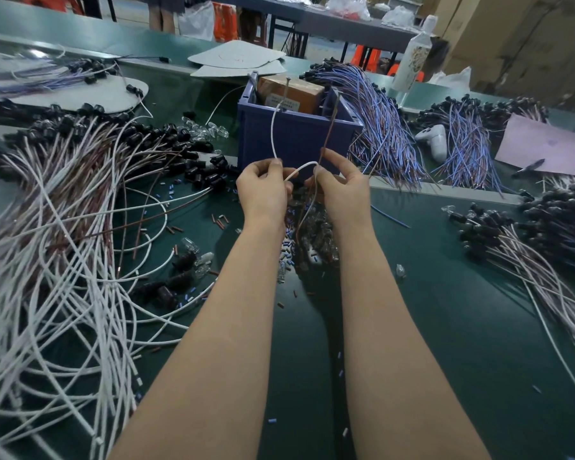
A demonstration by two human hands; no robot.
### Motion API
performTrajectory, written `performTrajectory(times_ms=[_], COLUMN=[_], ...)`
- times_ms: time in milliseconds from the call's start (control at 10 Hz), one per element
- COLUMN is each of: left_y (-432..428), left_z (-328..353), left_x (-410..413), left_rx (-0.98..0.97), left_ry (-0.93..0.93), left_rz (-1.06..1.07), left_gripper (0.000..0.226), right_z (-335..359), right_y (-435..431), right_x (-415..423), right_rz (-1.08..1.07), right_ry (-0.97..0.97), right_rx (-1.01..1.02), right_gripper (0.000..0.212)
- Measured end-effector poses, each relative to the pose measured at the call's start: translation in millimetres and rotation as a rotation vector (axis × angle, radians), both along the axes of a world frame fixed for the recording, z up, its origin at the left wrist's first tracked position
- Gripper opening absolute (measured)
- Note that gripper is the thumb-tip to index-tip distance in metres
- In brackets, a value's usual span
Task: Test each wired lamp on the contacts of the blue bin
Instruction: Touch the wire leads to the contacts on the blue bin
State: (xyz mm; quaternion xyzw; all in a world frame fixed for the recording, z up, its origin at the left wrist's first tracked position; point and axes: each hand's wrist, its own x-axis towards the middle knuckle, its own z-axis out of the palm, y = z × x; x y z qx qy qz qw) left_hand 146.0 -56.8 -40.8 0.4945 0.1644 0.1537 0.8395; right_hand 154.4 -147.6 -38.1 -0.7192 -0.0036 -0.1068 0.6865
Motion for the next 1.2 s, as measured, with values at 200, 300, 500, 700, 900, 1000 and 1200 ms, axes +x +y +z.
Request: performTrajectory(times_ms=[200, 300, 500, 700, 900, 1000, 1200], left_y=[2.0, 1.9, 3.6, 5.3, 5.0, 4.6, 4.1], left_z=[0.2, 0.3, 0.7, 0.4, 0.0, 0.2, 1.1], left_x=[1.5, 2.0, 3.3, 4.6, 3.5, 3.4, 3.5], left_rx=[0.003, 0.028, 0.044, 0.025, 0.027, 0.074, 0.093], left_ry=[-0.001, 0.001, 0.007, 0.014, 0.025, 0.024, 0.024], left_rz=[-0.005, -0.009, -0.017, -0.021, -0.015, -0.02, -0.032], left_gripper=[0.015, 0.014, 0.015, 0.015, 0.014, 0.013, 0.014], right_z=[1.1, 1.6, 1.7, 1.4, -0.4, -0.6, -1.3], right_y=[-0.7, -1.0, -0.5, -0.6, -0.2, -0.3, -0.5], right_x=[-1.0, -1.4, -1.9, -1.1, -0.7, 0.0, 1.3], right_rz=[0.007, 0.005, 0.006, 0.003, 0.001, 0.002, 0.004], right_ry=[-0.004, -0.008, -0.005, -0.007, -0.002, -0.002, 0.0], right_rx=[0.011, 0.015, 0.004, -0.003, -0.015, -0.009, 0.008], right_gripper=[0.033, 0.032, 0.033, 0.033, 0.032, 0.032, 0.032])
